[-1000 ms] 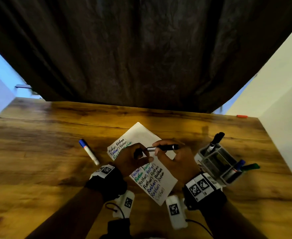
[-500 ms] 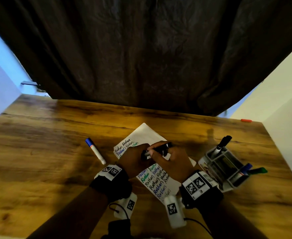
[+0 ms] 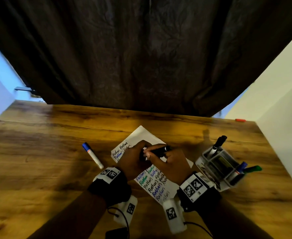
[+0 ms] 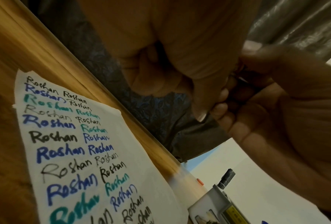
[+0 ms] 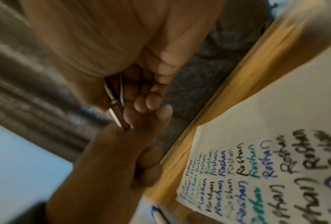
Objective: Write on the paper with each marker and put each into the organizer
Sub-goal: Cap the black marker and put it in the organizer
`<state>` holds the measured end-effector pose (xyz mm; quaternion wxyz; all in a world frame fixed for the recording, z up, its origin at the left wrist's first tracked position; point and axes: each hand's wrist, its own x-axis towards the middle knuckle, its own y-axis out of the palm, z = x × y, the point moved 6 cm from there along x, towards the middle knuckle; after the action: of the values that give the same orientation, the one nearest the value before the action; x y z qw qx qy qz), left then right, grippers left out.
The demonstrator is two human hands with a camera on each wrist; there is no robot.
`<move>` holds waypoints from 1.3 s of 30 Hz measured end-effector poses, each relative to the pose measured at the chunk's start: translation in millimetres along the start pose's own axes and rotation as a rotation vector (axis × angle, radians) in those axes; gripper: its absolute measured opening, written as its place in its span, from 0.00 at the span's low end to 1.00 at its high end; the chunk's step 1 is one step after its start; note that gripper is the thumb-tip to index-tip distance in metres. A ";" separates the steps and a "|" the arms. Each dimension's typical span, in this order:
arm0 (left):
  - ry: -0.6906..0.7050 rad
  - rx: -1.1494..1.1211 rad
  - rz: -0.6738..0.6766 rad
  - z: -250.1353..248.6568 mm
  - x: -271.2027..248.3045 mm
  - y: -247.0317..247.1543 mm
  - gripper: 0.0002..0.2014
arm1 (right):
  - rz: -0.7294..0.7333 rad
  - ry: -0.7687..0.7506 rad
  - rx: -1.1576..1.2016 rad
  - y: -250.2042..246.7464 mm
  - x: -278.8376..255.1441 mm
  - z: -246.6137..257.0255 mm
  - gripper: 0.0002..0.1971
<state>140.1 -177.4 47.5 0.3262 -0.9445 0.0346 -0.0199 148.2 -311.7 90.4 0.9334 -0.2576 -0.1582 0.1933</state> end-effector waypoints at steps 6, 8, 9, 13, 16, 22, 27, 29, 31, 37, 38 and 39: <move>0.024 -0.256 -0.032 -17.3 -10.0 -4.0 0.12 | -0.162 0.305 0.422 -27.3 -21.3 -37.5 0.15; 0.068 -0.235 -0.085 -22.1 -10.5 -4.2 0.08 | -0.229 0.320 0.375 -39.6 -33.1 -42.7 0.21; 0.078 -0.218 -0.104 -24.5 -9.9 -3.2 0.05 | -0.255 0.293 0.246 -47.5 -38.0 -45.1 0.22; 0.130 -0.153 -0.092 -44.2 -2.9 10.4 0.04 | -0.213 0.032 -0.496 -67.4 -49.3 -42.8 0.21; 0.193 -0.132 -0.012 -68.7 3.7 31.3 0.05 | -0.163 -0.072 -0.535 -69.2 -55.3 -40.9 0.13; 0.260 -0.196 0.058 -102.4 15.0 68.5 0.14 | -0.305 -0.028 -0.345 -112.9 -78.2 -44.7 0.12; 0.230 -0.263 0.093 -112.1 20.5 90.2 0.13 | -0.653 0.201 -0.169 -193.4 -104.4 -70.4 0.06; 0.217 -0.272 0.094 -111.4 22.4 97.1 0.12 | -0.760 0.200 -0.130 -220.7 -107.3 -76.9 0.05; 0.204 -0.267 0.101 -111.1 24.5 104.4 0.12 | -0.794 0.217 -0.136 -238.6 -105.1 -91.2 0.06; 0.200 -0.207 0.068 -109.1 25.7 112.8 0.11 | -0.704 0.261 -0.358 -245.0 -90.5 -125.3 0.10; 0.200 -0.197 0.062 -107.7 26.2 113.4 0.11 | -0.661 0.292 -0.427 -241.8 -86.8 -129.2 0.10; 0.201 -0.184 0.055 -106.2 27.0 114.0 0.11 | -0.615 0.335 -0.476 -238.8 -84.0 -133.2 0.10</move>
<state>154.7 -334.3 61.0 0.2336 -0.9623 0.0947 -0.1024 194.1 -594.1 94.5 0.8748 -0.4347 -0.1141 -0.1806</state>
